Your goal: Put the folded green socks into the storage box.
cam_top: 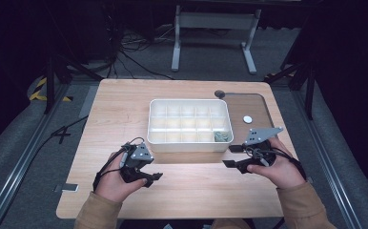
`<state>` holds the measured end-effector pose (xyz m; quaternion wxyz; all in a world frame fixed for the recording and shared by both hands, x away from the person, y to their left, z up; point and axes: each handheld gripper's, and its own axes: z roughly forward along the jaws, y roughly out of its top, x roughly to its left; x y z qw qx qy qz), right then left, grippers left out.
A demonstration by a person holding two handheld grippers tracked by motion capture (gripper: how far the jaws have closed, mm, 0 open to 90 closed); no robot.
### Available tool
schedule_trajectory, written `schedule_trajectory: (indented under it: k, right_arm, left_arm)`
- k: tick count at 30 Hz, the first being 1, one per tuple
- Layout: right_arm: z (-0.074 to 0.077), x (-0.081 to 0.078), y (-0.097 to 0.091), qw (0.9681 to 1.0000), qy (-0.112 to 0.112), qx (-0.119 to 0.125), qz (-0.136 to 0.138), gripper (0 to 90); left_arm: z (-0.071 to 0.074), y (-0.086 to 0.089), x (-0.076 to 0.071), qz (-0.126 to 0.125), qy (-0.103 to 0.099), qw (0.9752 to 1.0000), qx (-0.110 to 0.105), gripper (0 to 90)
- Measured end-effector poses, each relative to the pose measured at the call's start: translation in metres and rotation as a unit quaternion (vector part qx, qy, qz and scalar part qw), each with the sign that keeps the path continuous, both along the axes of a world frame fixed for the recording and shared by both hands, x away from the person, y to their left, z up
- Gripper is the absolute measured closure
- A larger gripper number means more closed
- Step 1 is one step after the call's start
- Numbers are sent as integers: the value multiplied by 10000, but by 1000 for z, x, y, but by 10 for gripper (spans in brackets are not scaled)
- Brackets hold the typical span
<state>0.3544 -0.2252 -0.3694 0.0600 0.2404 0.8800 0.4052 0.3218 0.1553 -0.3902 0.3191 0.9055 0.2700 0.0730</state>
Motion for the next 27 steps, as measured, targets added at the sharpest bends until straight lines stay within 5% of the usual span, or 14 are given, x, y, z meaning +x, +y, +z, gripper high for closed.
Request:
schedule_trajectory:
  k: [2, 10, 15, 27]
  right_arm:
    - [-5, -1, -2, 9997, 60, -231, 32, 404]
    - [-21, -2, -5, 9993, 226, -283, -12, 386]
    - [-37, -7, 1, 9981, 234, -548, 165, 377]
    - [-68, -15, 12, 9971, 221, -632, 351, 373]
  left_arm:
    - [0, -1, 0, -16, -13, 10000, 11, 382]
    - [-3, -4, 1, -79, 82, 9999, 99, 374]
    - [-7, -7, 1, -144, 136, 9997, 144, 372]
    - [-15, -10, 4, -260, 341, 9984, 368, 355]
